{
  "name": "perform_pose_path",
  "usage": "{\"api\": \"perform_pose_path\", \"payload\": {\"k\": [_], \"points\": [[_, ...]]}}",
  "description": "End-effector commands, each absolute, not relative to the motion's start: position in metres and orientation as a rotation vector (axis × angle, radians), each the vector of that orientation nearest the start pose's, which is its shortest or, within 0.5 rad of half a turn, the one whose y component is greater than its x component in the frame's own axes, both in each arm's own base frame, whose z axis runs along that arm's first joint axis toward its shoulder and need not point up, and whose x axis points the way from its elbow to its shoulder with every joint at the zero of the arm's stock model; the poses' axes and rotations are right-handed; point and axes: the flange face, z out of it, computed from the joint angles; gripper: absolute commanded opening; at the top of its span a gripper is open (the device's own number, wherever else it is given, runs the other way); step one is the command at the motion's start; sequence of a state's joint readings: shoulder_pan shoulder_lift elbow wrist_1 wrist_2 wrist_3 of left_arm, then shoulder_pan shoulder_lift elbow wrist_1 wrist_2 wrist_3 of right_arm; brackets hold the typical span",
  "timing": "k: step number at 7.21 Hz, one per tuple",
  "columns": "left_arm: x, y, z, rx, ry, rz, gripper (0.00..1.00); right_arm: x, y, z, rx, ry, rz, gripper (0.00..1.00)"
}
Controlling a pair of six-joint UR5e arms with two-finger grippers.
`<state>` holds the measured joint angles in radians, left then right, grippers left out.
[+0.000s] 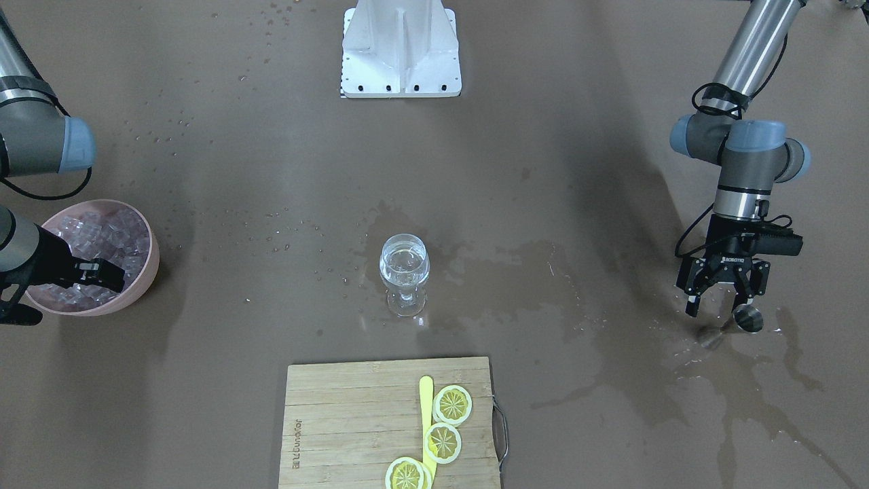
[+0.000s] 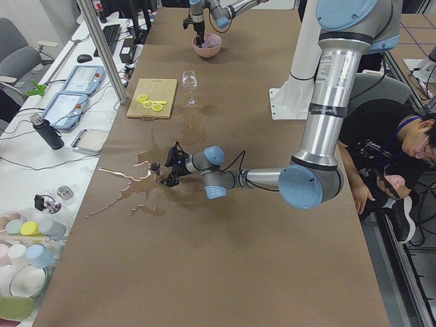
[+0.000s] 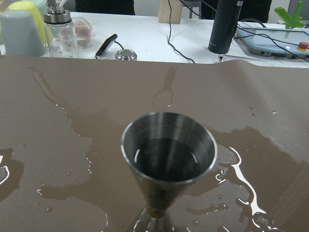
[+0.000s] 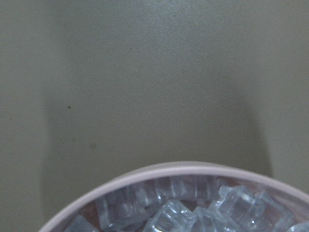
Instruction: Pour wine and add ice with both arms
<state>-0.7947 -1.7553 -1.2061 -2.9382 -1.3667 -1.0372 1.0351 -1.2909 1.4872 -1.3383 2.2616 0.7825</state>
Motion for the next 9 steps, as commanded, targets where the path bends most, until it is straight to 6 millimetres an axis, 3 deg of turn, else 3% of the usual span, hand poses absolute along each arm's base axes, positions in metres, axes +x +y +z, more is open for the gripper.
{"api": "perform_pose_path", "payload": {"k": [1, 2, 3, 4, 5, 6, 9], "points": [[0.301, -0.533, 0.598, 0.873, 0.813, -0.357, 0.92, -0.264, -0.567, 0.533, -0.067, -0.810, 0.063, 0.56], [0.300, -0.539, 0.596, 0.877, 0.811, -0.364, 0.92, -0.268, -0.566, 0.528, -0.067, -0.817, 0.071, 0.33], [0.302, -0.546, 0.594, 0.879, 0.807, -0.369, 0.92, -0.270, -0.564, 0.521, -0.067, -0.825, 0.084, 0.17], [0.305, -0.551, 0.593, 0.878, 0.804, -0.371, 0.92, -0.272, -0.566, 0.513, -0.060, -0.832, 0.085, 0.07], [0.299, -0.557, 0.591, 0.881, 0.798, -0.380, 0.91, -0.272, -0.565, 0.505, -0.048, -0.843, 0.078, 0.00], [0.295, -0.559, 0.591, 0.887, 0.790, -0.370, 0.88, -0.270, -0.563, 0.499, -0.038, -0.850, 0.075, 0.00], [0.296, -0.560, 0.589, 0.890, 0.792, -0.371, 0.68, -0.268, -0.562, 0.478, -0.016, -0.870, 0.064, 0.00]]}}
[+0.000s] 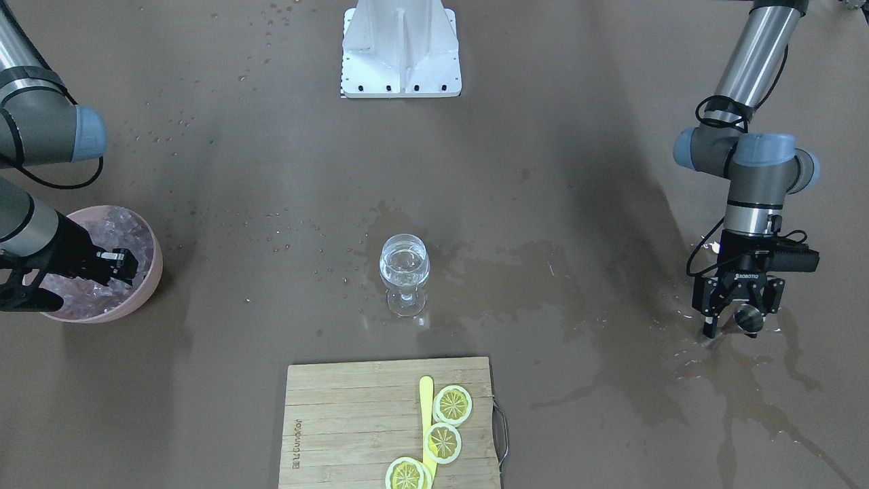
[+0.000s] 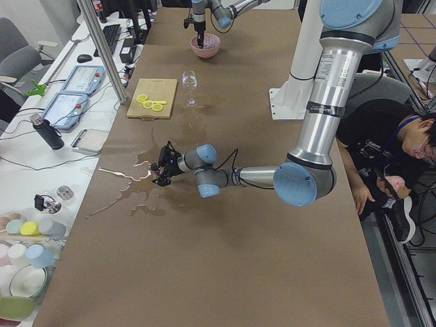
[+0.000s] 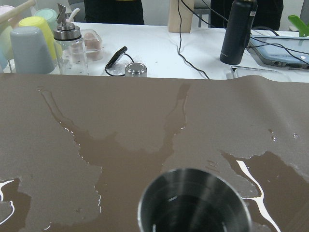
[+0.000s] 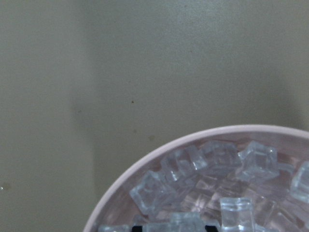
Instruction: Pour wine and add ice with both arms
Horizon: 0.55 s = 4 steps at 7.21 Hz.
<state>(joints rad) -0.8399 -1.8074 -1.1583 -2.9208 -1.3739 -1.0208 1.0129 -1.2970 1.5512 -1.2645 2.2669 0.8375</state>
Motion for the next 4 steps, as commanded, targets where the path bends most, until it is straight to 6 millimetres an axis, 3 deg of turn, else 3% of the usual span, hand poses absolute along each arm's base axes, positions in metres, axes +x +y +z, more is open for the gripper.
{"api": "perform_pose_path", "payload": {"k": [1, 4], "points": [[0.296, -0.560, 0.589, 0.890, 0.792, -0.371, 0.68, -0.263, -0.565, 0.473, -0.025, -0.878, 0.069, 0.00], [0.298, -0.563, 0.585, 0.895, 0.798, -0.377, 0.60, -0.248, -0.566, 0.460, -0.035, -0.878, 0.092, 0.00]]}}
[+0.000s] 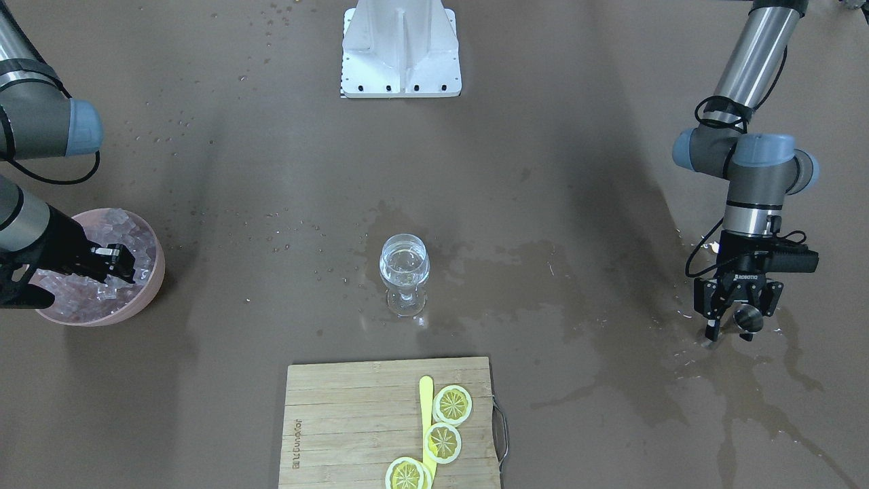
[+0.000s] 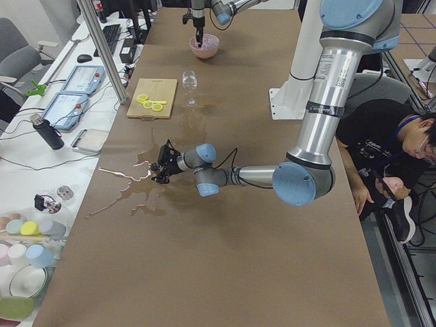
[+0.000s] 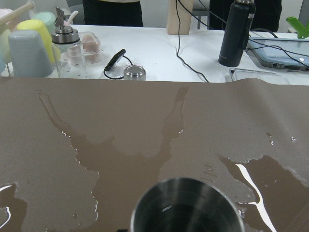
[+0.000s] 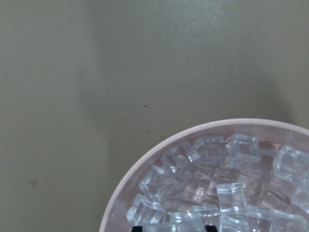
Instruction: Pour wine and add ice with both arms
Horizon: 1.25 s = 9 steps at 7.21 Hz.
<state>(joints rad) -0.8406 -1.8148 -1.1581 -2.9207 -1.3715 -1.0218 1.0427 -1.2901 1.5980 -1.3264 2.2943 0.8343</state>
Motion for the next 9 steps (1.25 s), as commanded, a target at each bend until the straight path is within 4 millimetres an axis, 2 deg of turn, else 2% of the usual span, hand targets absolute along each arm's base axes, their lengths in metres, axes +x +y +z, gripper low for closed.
{"api": "perform_pose_path", "payload": {"k": [1, 2, 5, 9], "points": [[0.2981, -0.5627, 0.5847, 0.894, 0.799, -0.379, 0.58, -0.2464, -0.5655, 0.4614, -0.036, -0.876, 0.092, 0.00], [0.2979, -0.5627, 0.5878, 0.892, 0.793, -0.379, 0.58, -0.2458, -0.5648, 0.4666, -0.041, -0.870, 0.093, 0.00], [0.2986, -0.5634, 0.5919, 0.887, 0.790, -0.382, 0.57, -0.2455, -0.5640, 0.4660, -0.040, -0.872, 0.091, 0.00], [0.2990, -0.5643, 0.5891, 0.893, 0.797, -0.387, 0.39, -0.2369, -0.5674, 0.4652, -0.034, -0.875, 0.101, 0.00]]}}
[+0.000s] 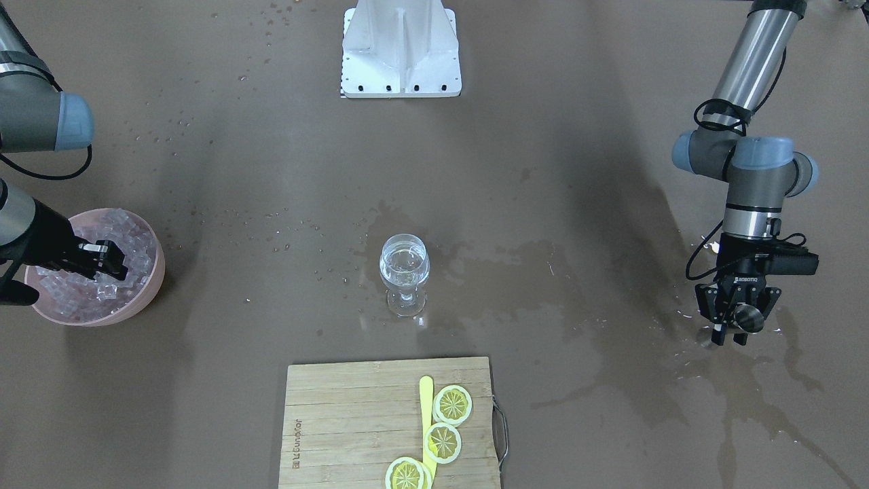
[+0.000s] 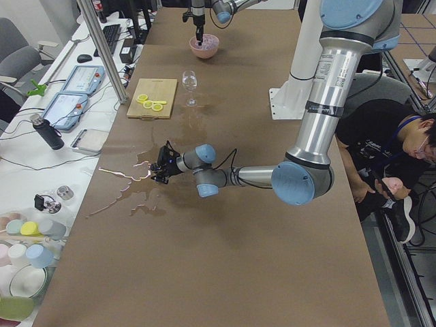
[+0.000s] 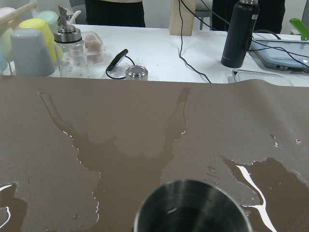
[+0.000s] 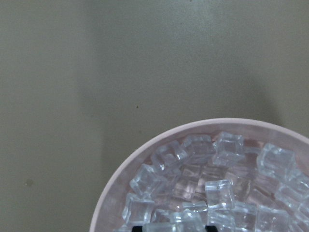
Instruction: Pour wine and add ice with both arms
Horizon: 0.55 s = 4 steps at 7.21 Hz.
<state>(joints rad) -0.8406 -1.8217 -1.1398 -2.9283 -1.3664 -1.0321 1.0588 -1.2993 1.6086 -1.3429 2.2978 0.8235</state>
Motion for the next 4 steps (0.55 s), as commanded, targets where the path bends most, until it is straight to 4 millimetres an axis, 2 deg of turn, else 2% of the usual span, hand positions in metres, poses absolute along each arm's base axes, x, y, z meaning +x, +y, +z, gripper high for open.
{"api": "perform_pose_path", "payload": {"k": [1, 4], "points": [[0.2990, -0.5643, 0.5891, 0.893, 0.797, -0.388, 0.36, -0.2355, -0.5686, 0.4652, -0.033, -0.874, 0.103, 0.05], [0.2980, -0.5648, 0.5881, 0.902, 0.794, -0.394, 0.30, -0.2353, -0.5687, 0.4657, -0.034, -0.871, 0.105, 0.14]]}}
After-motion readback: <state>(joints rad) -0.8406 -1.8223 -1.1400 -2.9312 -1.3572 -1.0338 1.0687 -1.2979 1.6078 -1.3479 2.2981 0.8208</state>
